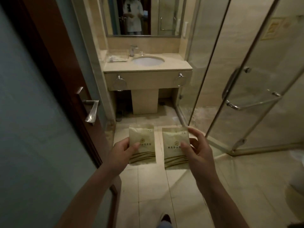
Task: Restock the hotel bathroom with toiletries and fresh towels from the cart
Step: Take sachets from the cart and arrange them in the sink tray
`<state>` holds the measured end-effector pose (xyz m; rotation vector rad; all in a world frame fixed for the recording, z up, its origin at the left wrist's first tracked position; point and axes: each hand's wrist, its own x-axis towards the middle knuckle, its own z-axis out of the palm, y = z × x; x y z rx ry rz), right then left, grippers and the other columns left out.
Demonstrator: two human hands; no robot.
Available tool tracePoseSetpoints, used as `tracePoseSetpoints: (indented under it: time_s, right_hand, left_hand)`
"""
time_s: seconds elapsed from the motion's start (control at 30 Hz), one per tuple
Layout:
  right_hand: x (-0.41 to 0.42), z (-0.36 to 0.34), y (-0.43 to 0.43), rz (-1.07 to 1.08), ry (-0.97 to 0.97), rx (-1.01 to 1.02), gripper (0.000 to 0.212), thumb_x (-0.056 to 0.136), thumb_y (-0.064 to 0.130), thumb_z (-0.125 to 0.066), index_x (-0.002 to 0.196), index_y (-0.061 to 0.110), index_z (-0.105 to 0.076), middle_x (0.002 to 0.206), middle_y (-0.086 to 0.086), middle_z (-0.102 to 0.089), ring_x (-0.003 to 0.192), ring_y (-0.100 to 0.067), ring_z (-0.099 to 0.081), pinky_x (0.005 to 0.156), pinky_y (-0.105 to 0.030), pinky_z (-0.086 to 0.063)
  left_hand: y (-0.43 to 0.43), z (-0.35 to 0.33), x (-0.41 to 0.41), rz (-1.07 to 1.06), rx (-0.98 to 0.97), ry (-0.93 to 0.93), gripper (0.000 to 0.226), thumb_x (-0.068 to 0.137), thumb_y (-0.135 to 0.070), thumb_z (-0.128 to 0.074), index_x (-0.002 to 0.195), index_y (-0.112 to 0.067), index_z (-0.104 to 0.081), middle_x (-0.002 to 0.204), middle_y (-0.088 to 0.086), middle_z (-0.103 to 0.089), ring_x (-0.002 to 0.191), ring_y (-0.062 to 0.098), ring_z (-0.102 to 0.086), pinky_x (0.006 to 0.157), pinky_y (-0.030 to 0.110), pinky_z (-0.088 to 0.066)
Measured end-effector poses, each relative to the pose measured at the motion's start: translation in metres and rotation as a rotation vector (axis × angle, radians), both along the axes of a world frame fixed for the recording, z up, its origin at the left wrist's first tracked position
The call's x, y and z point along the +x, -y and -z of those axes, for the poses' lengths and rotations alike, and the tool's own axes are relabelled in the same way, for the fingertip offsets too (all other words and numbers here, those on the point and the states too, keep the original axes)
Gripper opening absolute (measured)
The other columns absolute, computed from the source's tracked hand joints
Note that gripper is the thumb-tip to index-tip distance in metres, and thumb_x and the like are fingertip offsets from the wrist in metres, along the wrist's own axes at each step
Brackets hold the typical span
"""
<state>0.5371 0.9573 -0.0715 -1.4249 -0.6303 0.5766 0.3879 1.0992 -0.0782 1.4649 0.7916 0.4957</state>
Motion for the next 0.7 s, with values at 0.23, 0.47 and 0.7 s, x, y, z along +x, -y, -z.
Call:
tracePoseSetpoints:
  time_s: [0.23,0.47,0.7]
  right_hand:
    - [0.116,-0.001,-0.105,-0.076,0.009,-0.026,0.03,0.09,0.012,-0.055,0.113,0.031,-0.054,0.098,-0.006,-0.068,0.084,-0.02,-0.069,0.063,-0.031,-0.058]
    - [0.202,-0.008,-0.212,-0.151,-0.017,-0.036,0.034,0.09,0.013,-0.054,0.121,0.028,-0.051,0.1,-0.006,-0.067,0.089,-0.023,-0.067,0.07,-0.04,-0.059]
    - [0.258,-0.002,-0.31,-0.191,-0.001,-0.03,0.033,0.091,0.01,-0.053,0.112,0.036,-0.051,0.101,-0.003,-0.067,0.085,-0.018,-0.068,0.064,-0.031,-0.058]
  left_hand:
    - [-0.094,-0.004,0.102,-0.094,-0.035,-0.014,0.018,0.094,-0.021,-0.048,0.107,-0.016,-0.06,0.098,0.001,-0.072,0.09,0.016,-0.069,0.08,0.031,-0.054]
    - [-0.186,-0.01,0.183,-0.178,-0.019,-0.004,0.016,0.094,-0.02,-0.048,0.104,-0.018,-0.06,0.095,-0.001,-0.072,0.087,0.012,-0.069,0.073,0.024,-0.053]
    - [-0.278,0.001,0.239,-0.193,-0.043,0.002,0.016,0.094,-0.022,-0.049,0.105,-0.019,-0.06,0.094,-0.002,-0.072,0.088,0.012,-0.069,0.074,0.025,-0.054]
